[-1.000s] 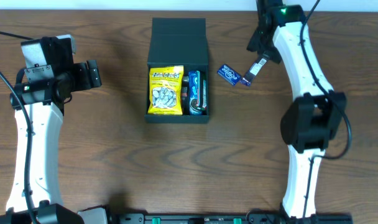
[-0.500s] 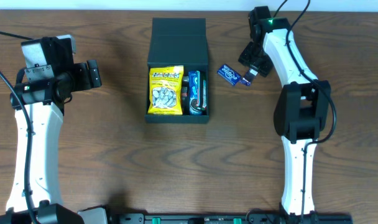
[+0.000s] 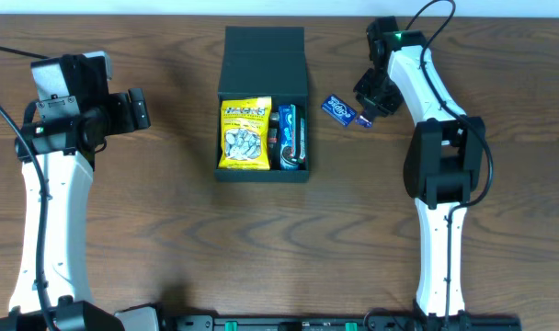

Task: Pack container
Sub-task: 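Grasp the upright blue bar pack with the right gripper and lift it, then carry the blue bar pack left and lower it into the box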

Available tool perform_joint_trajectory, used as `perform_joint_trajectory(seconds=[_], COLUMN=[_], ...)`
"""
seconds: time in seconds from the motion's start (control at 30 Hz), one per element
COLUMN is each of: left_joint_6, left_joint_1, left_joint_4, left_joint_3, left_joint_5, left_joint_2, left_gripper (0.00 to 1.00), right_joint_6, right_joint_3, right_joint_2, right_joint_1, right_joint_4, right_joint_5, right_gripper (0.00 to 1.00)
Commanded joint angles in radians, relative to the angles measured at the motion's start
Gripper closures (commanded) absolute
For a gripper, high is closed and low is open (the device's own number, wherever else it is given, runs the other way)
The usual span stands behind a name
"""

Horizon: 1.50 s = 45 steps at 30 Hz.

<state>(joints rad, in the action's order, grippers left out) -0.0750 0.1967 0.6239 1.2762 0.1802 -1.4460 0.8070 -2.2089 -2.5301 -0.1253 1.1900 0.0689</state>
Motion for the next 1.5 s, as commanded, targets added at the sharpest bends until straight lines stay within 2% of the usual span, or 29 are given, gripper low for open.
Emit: perform_joint_trajectory(seconds=[0.0, 0.1, 0.3, 0.47, 0.57, 0.73, 0.97, 1.03, 1.1, 1.17, 1.23, 1.37, 1.47], left_joint_6=[0.007, 0.007, 0.007, 0.007, 0.007, 0.007, 0.007, 0.007, 0.007, 0.008, 0.007, 0.003, -0.007], left_joint_1=[0.006, 0.006, 0.006, 0.006, 0.006, 0.006, 0.006, 0.006, 0.006, 0.006, 0.006, 0.006, 0.006], left_joint_4=[-0.005, -0.004, -0.005, -0.005, -0.006, -0.013, -0.023, -0.022, -0.022, -0.021, -0.019, -0.012, -0.019], left_joint_3=[0.004, 0.004, 0.004, 0.004, 0.004, 0.004, 0.004, 0.004, 0.004, 0.004, 0.004, 0.004, 0.004], left_joint_5=[0.004, 0.004, 0.004, 0.004, 0.004, 0.004, 0.004, 0.005, 0.005, 0.005, 0.016, 0.030, 0.027], left_joint_2=[-0.005, -0.005, -0.005, -0.005, -0.005, -0.005, -0.005, -0.005, -0.005, -0.005, -0.005, -0.005, -0.005], left_gripper=[0.04, 0.05, 0.05, 0.05, 0.05, 0.05, 0.05, 0.05, 0.05, 0.05, 0.05, 0.05, 0.05], right_joint_6=[-0.016, -0.078, -0.190, -0.308, -0.402, -0.477, -0.578, -0.632, -0.654, -0.657, -0.689, -0.666, -0.666], right_joint_3=[-0.001, -0.009, -0.114, -0.286, -0.413, -0.584, -0.652, -0.653, -0.650, -0.634, -0.532, -0.261, -0.094], right_joint_2=[-0.041, -0.041, -0.039, -0.039, -0.038, -0.022, -0.011, -0.011, -0.011, -0.003, 0.074, 0.304, 0.411], right_joint_1=[0.011, 0.017, 0.054, 0.053, 0.041, -0.019, -0.166, -0.206, -0.233, -0.233, -0.202, -0.061, -0.040], right_joint_4=[0.008, 0.003, 0.061, 0.127, 0.174, 0.309, 0.416, 0.434, 0.486, 0.509, 0.509, 0.472, 0.406], right_joint_5=[0.002, 0.002, -0.029, -0.064, -0.163, -0.235, -0.229, -0.177, -0.114, -0.154, -0.207, -0.216, -0.215], right_gripper=[0.64, 0.65, 0.81, 0.81, 0.80, 0.82, 0.82, 0.83, 0.89, 0.93, 0.94, 0.95, 0.95])
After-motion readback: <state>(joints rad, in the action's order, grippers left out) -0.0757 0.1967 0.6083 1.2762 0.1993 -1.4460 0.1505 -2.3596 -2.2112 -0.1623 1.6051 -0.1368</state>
